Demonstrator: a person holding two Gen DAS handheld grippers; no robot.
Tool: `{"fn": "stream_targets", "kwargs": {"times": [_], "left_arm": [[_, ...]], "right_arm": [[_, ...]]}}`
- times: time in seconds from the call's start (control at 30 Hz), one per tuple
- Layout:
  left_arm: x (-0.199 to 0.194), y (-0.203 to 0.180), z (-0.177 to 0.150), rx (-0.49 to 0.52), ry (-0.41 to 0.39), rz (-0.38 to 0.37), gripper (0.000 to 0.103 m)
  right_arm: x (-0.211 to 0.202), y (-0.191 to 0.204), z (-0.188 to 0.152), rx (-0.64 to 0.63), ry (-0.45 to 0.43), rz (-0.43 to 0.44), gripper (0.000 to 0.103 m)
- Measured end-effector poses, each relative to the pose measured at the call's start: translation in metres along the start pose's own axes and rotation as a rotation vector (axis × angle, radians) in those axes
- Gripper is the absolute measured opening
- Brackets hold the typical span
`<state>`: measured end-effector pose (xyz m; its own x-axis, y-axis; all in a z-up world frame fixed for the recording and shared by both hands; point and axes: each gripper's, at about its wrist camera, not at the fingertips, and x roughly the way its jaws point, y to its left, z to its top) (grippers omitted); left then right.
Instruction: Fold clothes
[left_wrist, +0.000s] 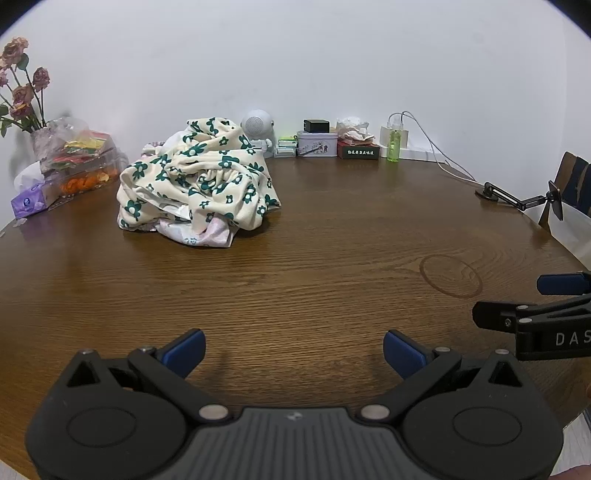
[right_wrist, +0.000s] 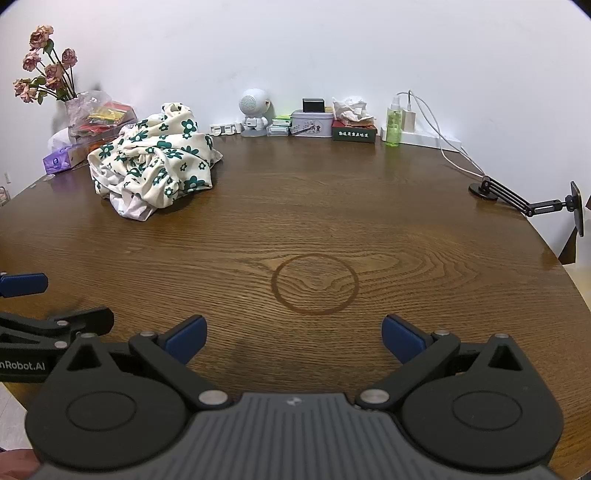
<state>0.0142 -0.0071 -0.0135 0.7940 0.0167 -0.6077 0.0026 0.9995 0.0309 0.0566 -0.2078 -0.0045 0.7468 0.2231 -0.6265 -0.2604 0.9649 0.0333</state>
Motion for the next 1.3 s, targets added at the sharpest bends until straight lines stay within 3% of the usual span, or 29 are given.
{"fn": "stream_targets", "kwargs": {"times": [1.3], "left_arm": [[0.0048,-0.0029,-0.0015,0.004,0.001,0.004,0.103]], "right_arm": [[0.0028,-0.0006,0.0013,0.007,0.001,-0.011,0.103]]}}
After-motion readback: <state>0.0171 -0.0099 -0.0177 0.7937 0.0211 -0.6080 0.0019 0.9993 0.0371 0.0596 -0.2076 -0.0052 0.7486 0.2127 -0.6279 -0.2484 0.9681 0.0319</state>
